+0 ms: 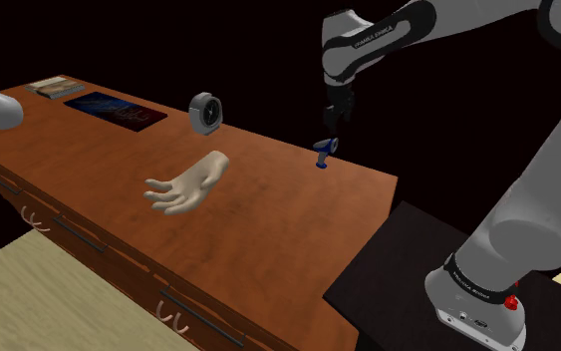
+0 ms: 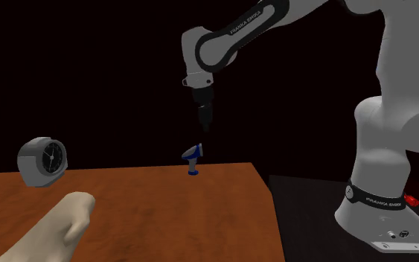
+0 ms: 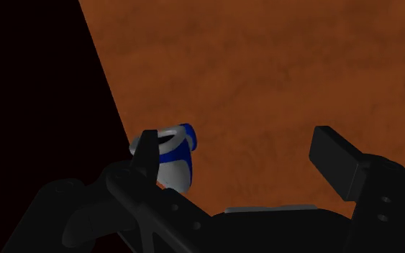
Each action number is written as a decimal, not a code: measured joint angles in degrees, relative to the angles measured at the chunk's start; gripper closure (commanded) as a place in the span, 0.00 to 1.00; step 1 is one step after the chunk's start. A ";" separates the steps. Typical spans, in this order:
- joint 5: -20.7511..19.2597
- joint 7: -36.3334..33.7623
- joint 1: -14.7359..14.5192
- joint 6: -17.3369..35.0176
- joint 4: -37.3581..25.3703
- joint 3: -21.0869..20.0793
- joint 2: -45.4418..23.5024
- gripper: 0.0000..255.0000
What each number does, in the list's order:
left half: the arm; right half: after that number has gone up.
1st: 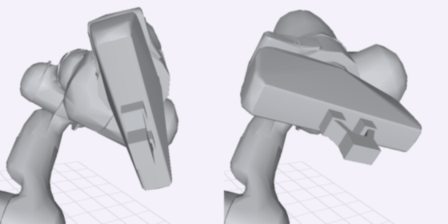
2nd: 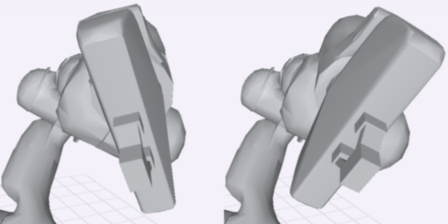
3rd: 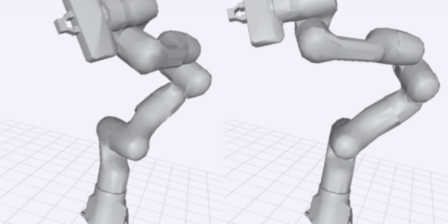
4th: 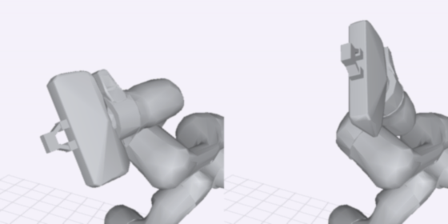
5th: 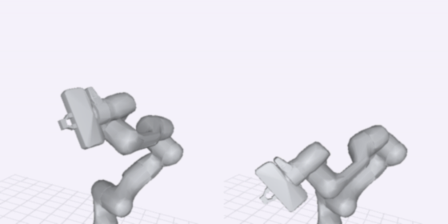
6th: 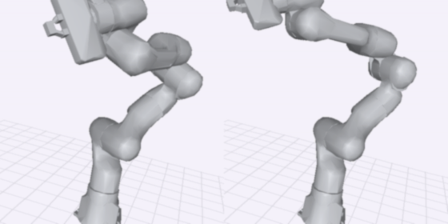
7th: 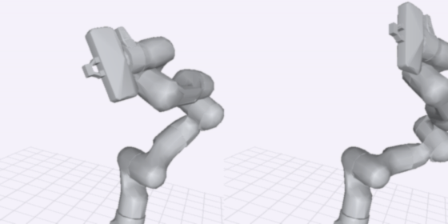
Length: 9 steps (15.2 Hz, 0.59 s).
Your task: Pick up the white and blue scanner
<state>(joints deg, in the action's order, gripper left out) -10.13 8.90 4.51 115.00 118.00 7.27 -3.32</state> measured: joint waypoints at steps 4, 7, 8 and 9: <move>-0.04 2.22 0.95 1.23 -6.09 0.63 -8.47 0.00; 0.21 3.64 1.62 1.08 -12.60 0.78 -15.69 0.00; 0.23 4.04 1.81 1.00 -14.57 0.79 -17.92 0.00; 0.30 4.77 2.26 0.91 -16.97 0.90 -20.43 0.00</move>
<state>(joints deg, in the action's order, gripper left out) -9.83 13.67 6.77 115.91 101.03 8.17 -23.75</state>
